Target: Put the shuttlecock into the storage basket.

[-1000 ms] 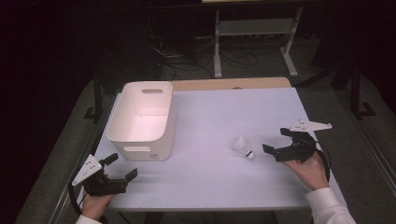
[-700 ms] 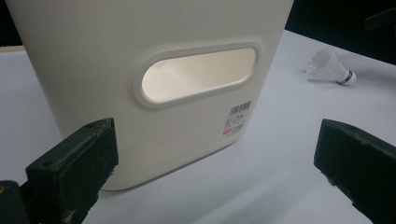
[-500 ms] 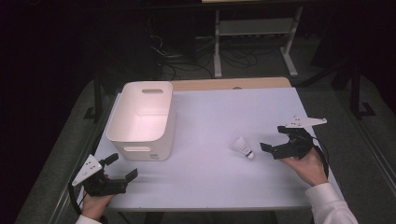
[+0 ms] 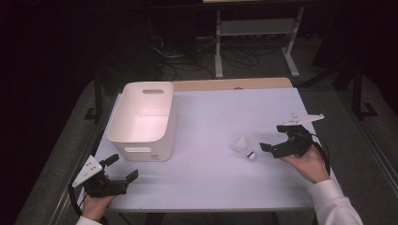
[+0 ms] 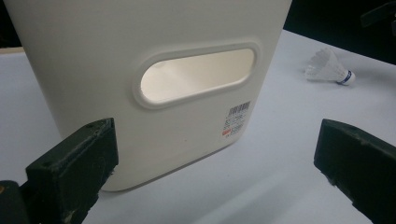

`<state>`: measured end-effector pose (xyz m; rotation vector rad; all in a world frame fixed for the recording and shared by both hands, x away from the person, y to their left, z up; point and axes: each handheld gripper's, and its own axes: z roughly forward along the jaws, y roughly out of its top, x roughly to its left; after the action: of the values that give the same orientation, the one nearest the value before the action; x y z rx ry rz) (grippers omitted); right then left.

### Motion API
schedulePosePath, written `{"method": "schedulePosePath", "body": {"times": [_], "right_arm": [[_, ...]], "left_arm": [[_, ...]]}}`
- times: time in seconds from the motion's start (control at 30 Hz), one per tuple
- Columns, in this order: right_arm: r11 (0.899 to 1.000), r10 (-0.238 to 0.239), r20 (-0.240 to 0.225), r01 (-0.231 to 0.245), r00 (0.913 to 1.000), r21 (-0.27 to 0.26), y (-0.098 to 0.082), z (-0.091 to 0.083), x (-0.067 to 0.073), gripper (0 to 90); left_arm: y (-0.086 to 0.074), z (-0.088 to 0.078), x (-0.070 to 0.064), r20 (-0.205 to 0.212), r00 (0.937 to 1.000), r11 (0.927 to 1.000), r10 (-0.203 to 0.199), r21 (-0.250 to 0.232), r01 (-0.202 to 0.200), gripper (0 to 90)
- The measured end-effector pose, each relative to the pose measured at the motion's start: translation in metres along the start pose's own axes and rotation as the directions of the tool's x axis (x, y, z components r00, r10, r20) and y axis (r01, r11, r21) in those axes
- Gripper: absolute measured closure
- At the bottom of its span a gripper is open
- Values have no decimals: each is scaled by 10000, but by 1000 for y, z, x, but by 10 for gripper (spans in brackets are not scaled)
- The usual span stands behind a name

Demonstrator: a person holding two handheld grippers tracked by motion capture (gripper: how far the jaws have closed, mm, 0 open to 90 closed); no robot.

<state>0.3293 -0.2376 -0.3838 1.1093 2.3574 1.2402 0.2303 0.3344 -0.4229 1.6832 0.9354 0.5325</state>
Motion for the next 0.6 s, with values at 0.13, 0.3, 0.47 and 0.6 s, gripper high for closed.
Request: {"method": "schedulePosePath", "body": {"times": [0.13, 0.3, 0.47, 0.6], "right_arm": [[9998, -100, -54, 101, 9999, 154, 4, 2, 0, 0], [9989, -253, -189, 260, 9995, 401, 10, 6, 1, 0], [9973, -338, -317, 357, 9989, 637, 12, 11, 3, 0], [9949, -363, -391, 398, 9986, 925, 14, 17, 5, 0]], "left_arm": [[0, 0, 0, 0, 10000, 10000, -21, -1, 21, 0], [0, 0, 0, -1, 10000, 10000, -52, -39, 52, 0], [0, 0, 0, 14, 10000, 10000, -18, 0, 18, 0], [0, 0, 0, 30, 10000, 10000, 10, 24, -10, 0]]}}
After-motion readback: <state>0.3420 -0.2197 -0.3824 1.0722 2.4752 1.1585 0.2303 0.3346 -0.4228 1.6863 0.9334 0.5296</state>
